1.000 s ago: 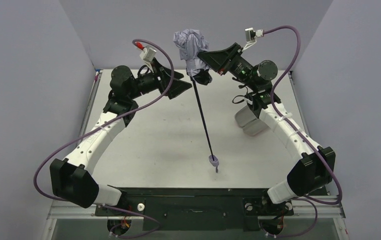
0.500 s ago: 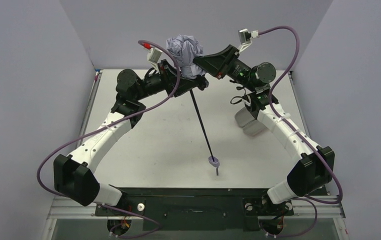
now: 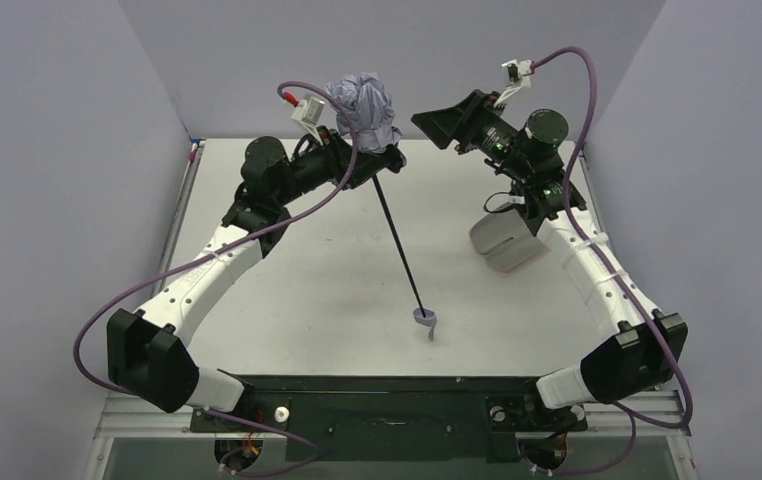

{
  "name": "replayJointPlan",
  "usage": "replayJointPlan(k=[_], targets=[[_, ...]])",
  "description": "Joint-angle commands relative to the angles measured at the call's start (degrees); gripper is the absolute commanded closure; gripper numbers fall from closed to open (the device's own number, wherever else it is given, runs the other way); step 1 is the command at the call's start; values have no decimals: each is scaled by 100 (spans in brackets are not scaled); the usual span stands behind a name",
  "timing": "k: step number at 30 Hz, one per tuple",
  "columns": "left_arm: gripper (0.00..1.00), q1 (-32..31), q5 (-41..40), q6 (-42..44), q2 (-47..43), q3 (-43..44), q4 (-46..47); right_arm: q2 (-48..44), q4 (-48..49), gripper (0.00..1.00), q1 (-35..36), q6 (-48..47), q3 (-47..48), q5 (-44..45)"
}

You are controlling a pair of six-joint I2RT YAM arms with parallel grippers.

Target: Open the umbrella

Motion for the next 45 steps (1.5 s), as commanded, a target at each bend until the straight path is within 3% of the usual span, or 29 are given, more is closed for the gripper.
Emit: replayJointPlan(k=[1,5,9,32,35,41,42,45], targets=[[100,-56,-1584,809,-397,252,-1180,-625,-1992,36,246,-2571,467,1028],[100,-106,-1726,969,-386,295,-1549,-760,-2470,44,667,-3515,485,1295],[100,-282,-1788,1130,-438,227,-1584,-654,-2709,47,1036,-3776,606,1480],[100,-562,-1478,1366,-616,1,-1388,-40,-2366,44,1451,-3081,723,1259],[100,-562,-1441,1365,-652,-41,-1349,-5,-2413,55,1440,-3141,730,1258],[100,-455,-1263,1339,-783,-215,-1183,-22,-2457,86,1214,-3073,711,1063],[100,-397,-1222,1287,-793,-232,-1147,-13,-2458,95,1174,-3047,706,1012],[100,-292,-1082,1184,-819,-290,-1049,-1,-2447,100,958,-2936,690,707]])
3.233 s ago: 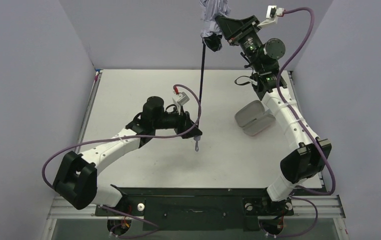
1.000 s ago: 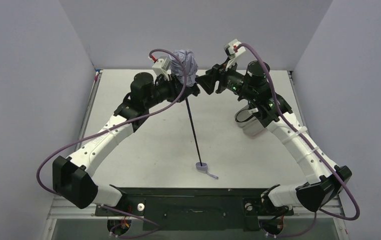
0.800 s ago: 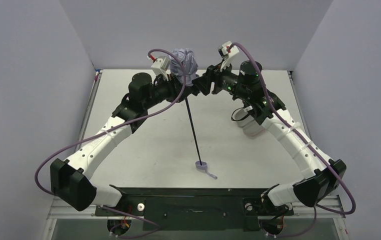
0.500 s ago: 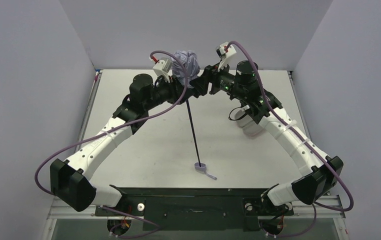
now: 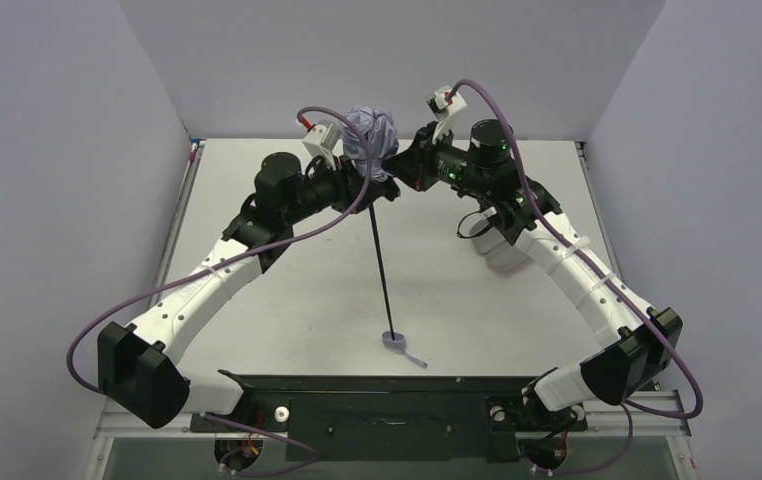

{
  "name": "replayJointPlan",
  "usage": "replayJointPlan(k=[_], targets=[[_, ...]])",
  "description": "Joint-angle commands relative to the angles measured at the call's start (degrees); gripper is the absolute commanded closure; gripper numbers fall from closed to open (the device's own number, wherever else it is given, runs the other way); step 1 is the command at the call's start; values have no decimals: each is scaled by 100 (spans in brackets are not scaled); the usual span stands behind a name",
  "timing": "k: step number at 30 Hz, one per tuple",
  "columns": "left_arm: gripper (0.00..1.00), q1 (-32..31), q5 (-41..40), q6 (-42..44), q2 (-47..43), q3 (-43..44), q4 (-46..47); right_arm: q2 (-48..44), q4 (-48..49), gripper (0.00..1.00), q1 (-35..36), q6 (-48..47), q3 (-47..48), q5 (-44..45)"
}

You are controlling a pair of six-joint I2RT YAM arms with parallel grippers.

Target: Open the umbrella

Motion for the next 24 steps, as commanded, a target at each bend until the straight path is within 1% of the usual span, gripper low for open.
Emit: replayJointPlan(k=[1,6,8,10,13,15,18,24], targets=[[100,187,368,-129,-381,25,833,-6,236,100,-349,134,175,-336],[100,331,595,-423,-396,-113,1090,-40,293,100,-566,123,69,-615],[100,448,758,-564,-388,-184,1274,-62,472,100,-711,200,-24,-924],[100,577,969,-881,-383,-268,1519,-91,711,100,-861,366,-143,-1317],[100,737,1224,-1151,-360,-367,1817,-115,1027,100,-1116,753,-305,-2022],[100,832,1328,-1340,-333,-430,1943,-142,1477,100,-1224,1070,-439,-2343],[100,924,1445,-1537,-313,-501,2057,-181,1751,100,-1281,1204,-512,-2550],[100,999,1683,-1862,-293,-605,2372,-223,1756,100,-1384,1151,-571,-2805]])
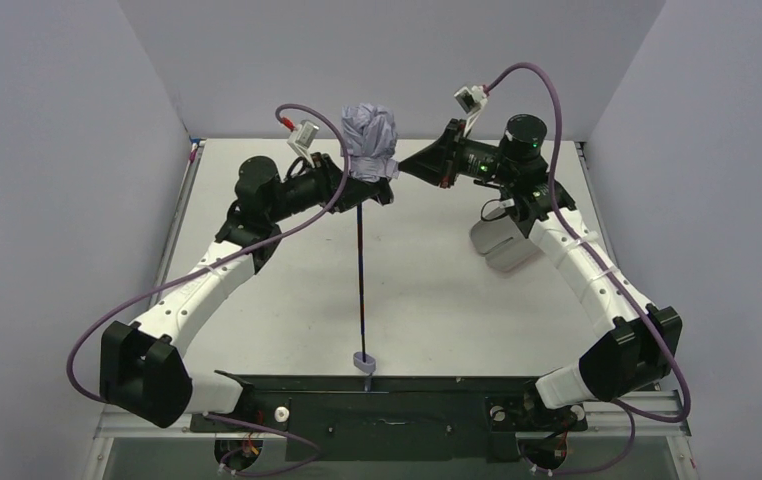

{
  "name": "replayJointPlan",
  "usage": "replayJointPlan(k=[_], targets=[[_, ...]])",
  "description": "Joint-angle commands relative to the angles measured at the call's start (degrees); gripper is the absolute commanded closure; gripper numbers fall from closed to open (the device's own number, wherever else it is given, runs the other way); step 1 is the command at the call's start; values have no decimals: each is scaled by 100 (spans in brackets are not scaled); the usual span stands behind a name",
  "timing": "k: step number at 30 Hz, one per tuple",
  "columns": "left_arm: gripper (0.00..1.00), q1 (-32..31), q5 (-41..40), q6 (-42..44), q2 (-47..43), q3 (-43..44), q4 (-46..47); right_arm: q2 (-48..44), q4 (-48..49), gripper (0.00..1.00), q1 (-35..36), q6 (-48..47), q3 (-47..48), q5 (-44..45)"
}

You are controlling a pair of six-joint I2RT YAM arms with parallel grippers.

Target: Open the umbrella

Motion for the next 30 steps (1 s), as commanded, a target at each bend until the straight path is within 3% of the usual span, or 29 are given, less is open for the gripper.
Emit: replayJointPlan(k=[1,7,10,19,24,30], targets=[[100,412,-12,-499,-268,20,975,-243,380,100,-437,-157,-12,-132],[100,405,83,-435,-296,60,935,-292,-1200,100,-525,-1740,261,394],[100,357,-136,-64,-336,121,644,-358,-1042,98,-365,-1422,307,575],[100,52,-461,673,-370,296,46,-633,-632,54,412,-690,381,972],[100,-112,-510,853,-396,315,-10,-572,-637,46,563,-438,514,1204],[100,-259,-557,961,-426,365,-40,-375,-1306,49,614,-794,721,1777]])
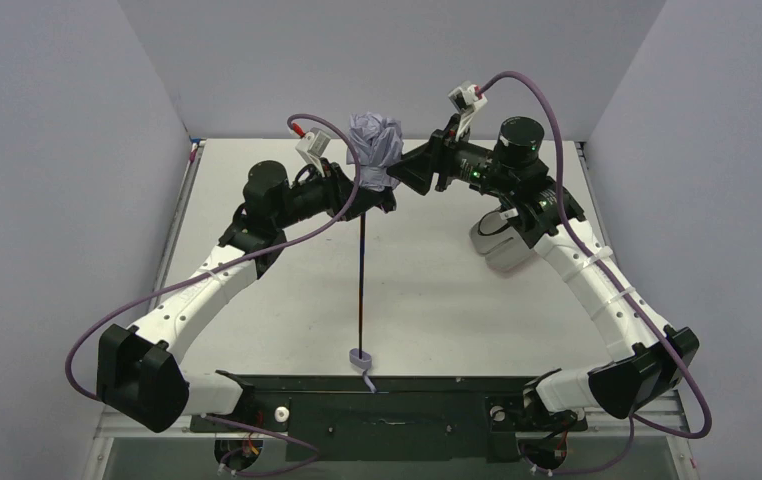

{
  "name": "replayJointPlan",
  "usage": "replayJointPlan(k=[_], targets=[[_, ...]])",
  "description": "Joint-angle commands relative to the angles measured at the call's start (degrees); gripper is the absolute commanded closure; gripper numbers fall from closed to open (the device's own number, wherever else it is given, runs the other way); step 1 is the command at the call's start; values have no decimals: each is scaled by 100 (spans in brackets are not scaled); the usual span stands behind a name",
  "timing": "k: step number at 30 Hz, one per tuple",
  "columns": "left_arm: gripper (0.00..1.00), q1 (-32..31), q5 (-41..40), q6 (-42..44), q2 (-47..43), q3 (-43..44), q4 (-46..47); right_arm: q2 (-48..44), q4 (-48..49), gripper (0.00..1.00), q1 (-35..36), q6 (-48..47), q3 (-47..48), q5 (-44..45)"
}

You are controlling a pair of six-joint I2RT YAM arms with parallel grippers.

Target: Open the umbrella

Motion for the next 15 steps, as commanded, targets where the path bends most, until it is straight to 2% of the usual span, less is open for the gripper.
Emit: replayJointPlan(k=[1,15], targets=[[100,-78,-120,187,-318,431,360,84,-305,49,57,-221,310,517],[100,-151,-119,220,-261,508,329,-94,-770,52,50,-604,-148,621]])
